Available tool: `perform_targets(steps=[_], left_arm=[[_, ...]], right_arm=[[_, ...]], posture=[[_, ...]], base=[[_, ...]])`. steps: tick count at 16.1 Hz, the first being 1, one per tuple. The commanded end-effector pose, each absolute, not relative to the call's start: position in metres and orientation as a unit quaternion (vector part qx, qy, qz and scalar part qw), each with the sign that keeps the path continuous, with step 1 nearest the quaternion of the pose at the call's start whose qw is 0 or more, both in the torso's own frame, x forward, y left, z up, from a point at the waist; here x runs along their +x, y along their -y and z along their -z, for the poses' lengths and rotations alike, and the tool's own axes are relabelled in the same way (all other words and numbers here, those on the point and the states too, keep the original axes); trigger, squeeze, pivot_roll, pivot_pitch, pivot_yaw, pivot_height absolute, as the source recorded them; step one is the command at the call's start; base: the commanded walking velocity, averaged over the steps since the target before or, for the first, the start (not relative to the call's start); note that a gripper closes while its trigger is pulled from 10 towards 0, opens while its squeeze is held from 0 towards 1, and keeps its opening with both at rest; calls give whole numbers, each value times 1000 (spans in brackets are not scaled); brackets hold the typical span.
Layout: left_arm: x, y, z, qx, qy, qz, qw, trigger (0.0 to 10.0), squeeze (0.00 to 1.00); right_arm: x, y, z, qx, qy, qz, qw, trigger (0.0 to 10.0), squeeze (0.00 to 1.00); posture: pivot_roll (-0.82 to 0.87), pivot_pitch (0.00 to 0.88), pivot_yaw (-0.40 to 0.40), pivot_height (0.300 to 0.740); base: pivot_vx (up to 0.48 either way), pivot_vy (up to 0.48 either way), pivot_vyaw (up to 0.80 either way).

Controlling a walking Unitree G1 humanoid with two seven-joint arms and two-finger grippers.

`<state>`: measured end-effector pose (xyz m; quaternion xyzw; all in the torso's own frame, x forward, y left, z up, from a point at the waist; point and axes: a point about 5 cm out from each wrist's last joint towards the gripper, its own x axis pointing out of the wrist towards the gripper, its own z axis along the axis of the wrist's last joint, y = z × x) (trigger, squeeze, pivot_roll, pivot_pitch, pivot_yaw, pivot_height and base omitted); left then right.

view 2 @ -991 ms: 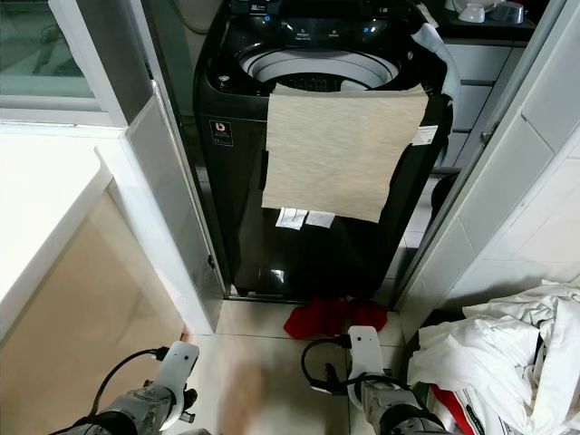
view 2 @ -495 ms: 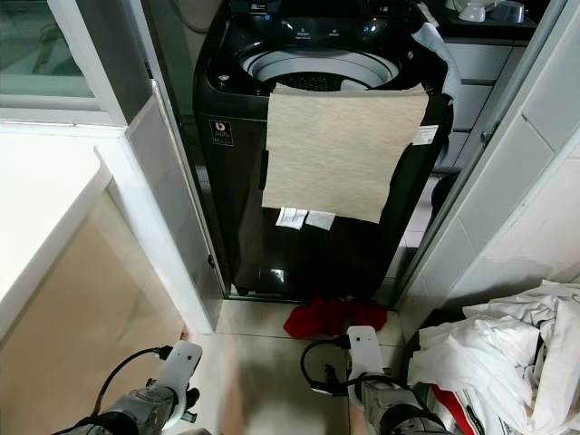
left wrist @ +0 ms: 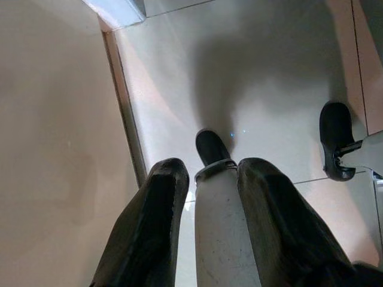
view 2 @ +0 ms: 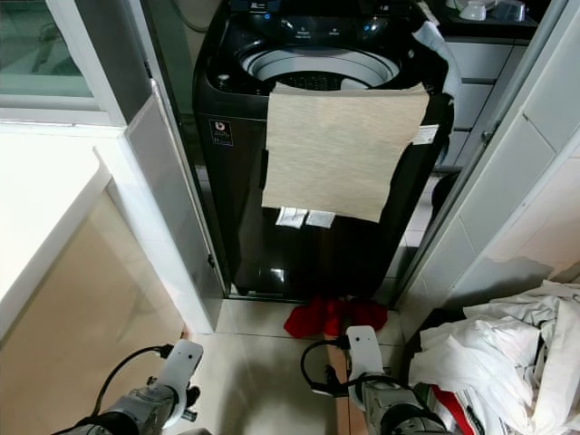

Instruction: Clothes washing

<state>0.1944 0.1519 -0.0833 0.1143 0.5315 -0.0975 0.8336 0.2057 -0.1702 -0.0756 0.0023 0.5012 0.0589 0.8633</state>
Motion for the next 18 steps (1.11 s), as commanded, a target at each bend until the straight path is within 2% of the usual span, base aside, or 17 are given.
perform_targets(steps=[1,18], left_arm=[[192,-152,85,124,-532,99,832,10000,0],[194,-149,84,124,-528,101,834,10000,0]], right_arm=[[209,172,73,-2,-494,-59,867,10000,0],[211,176,72,-11,-493,-61,868,10000,0]], posture=[[-86,0,29,740],[-88,0,31,740]], base=[[0,0,0],[0,0,0]])
